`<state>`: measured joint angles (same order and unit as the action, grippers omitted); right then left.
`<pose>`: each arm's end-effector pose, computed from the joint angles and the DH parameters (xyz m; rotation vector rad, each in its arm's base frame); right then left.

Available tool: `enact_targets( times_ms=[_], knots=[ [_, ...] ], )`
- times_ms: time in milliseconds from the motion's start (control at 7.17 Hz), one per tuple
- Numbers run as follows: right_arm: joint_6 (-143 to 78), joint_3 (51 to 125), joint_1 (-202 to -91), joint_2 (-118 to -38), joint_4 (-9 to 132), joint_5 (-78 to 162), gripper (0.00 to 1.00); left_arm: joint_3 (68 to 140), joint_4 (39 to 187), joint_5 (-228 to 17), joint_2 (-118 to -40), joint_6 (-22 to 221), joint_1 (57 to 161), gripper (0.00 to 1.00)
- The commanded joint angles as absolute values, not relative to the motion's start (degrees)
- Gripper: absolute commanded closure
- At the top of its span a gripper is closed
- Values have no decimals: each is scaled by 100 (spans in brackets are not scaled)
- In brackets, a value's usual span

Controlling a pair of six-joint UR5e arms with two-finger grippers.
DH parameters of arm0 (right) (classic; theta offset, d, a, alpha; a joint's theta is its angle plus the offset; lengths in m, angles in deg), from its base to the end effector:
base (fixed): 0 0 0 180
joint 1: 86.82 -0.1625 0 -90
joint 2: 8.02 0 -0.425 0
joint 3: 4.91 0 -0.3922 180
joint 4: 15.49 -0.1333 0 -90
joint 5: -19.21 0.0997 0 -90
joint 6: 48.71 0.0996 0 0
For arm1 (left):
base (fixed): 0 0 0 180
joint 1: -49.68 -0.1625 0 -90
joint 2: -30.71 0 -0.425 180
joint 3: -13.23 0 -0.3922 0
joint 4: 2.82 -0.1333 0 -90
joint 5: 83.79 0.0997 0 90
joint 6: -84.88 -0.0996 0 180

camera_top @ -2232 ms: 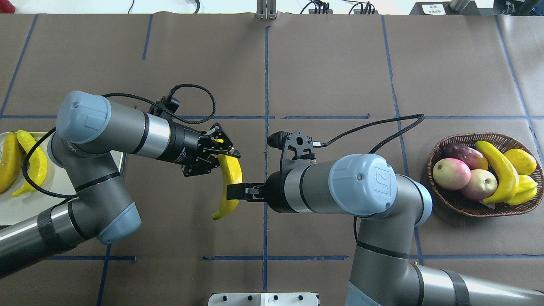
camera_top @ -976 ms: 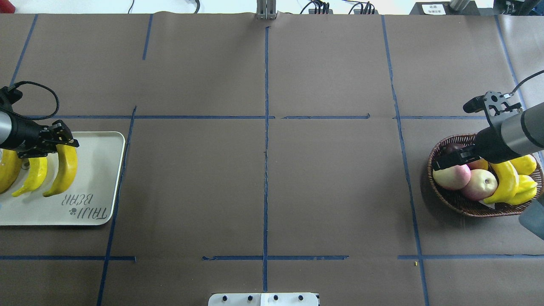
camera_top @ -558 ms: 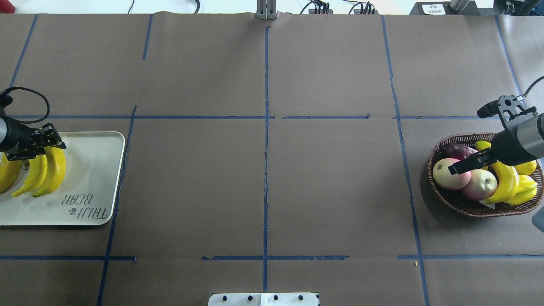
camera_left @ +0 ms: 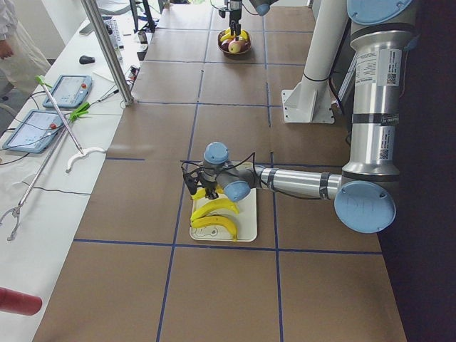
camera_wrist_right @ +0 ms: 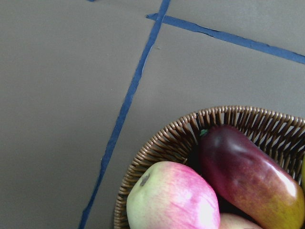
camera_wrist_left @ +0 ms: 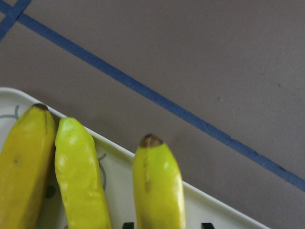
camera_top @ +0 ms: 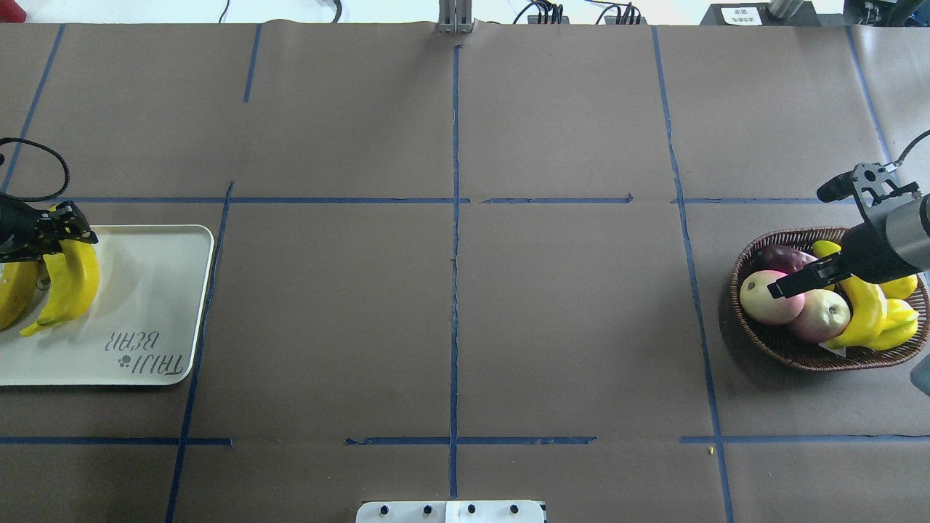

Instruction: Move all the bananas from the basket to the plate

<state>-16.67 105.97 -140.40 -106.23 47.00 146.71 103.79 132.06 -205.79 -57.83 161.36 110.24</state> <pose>-0.2082 -0.4045 0.4932 0.2062 -0.9001 -0.3003 0.1814 -0.4852 0.5851 0.0269 0.9267 -0.5482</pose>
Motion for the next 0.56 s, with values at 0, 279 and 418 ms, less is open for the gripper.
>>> enact_targets(
  times_ms=[0, 279, 418],
  knots=[
    [-1863, 10601, -14288, -10838, 4700, 14674, 1, 10804, 13147, -21234, -5771, 15644, 11278, 0],
    [-3019, 10566, -14788, -11408, 4709, 14674, 1, 11182, 13139, -21483, -5780, 15651, 11069, 0],
    [-3425, 10583, -14991, -11663, 4709, 14648, 1, 11367, 13130, -21501, -5780, 15651, 10911, 0]
  ],
)
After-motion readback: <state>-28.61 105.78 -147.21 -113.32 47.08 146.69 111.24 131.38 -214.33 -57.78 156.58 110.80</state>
